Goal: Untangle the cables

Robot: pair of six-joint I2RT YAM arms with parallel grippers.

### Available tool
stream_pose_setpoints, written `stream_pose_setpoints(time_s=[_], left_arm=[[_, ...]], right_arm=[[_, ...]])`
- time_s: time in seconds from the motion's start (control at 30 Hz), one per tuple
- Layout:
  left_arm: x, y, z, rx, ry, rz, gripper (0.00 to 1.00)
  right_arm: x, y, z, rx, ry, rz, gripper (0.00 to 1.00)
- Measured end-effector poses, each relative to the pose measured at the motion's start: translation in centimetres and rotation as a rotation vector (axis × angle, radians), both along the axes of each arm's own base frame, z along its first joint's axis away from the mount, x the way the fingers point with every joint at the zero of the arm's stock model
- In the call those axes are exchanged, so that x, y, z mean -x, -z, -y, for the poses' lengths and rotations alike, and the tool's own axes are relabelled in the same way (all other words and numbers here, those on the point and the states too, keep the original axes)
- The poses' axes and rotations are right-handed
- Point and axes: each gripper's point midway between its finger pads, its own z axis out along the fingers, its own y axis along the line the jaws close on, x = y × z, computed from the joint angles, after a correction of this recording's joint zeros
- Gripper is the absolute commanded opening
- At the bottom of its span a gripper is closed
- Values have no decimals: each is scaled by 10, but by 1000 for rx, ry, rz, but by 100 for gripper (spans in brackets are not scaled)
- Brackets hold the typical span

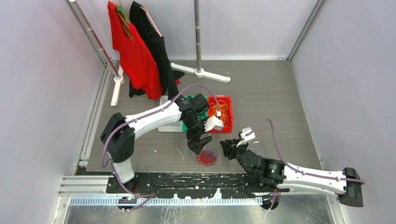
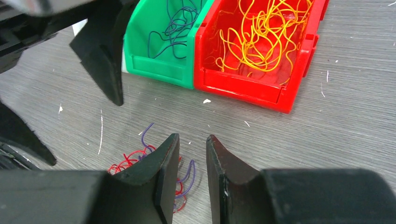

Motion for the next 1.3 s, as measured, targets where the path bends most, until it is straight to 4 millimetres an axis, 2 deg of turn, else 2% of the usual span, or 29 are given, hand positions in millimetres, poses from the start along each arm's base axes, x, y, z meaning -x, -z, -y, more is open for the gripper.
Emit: stream_pose_setpoints(time_s=[0.1,0.23,0.43,0.73,0.77,0.9,0.93,1.03,1.17,1.23,1.3], left_arm=[[-7,1,16,49,-24,-31,77],[-14,10,35,94,-93,-65,66],[-7,27,43,115,-158,-118,40],[-4,39,55,129,-163,-162,36],[-3,40,55,127,-162,-169,34],[-1,41,55,123,-162,-183,4],[-1,42,55,123,-161,-180,1],[-3,43,54,115,-161,-163,0],[-7,35,50,107,-169,-127,0],[-10,20,48,116,-173,-95,0],[-18,-5,49,149,-179,-54,0]], right_arm=[[0,2,3,-4,11,-11,33],[1,5,7,4,21,-19,32],[1,8,11,23,28,-23,30],[1,9,10,31,28,-25,30],[1,9,10,30,28,-25,29],[1,9,10,28,28,-25,27],[1,8,10,28,28,-25,27],[1,8,10,26,28,-24,25],[1,6,10,16,27,-21,24],[1,5,10,14,27,-20,24],[1,5,10,13,27,-19,24]])
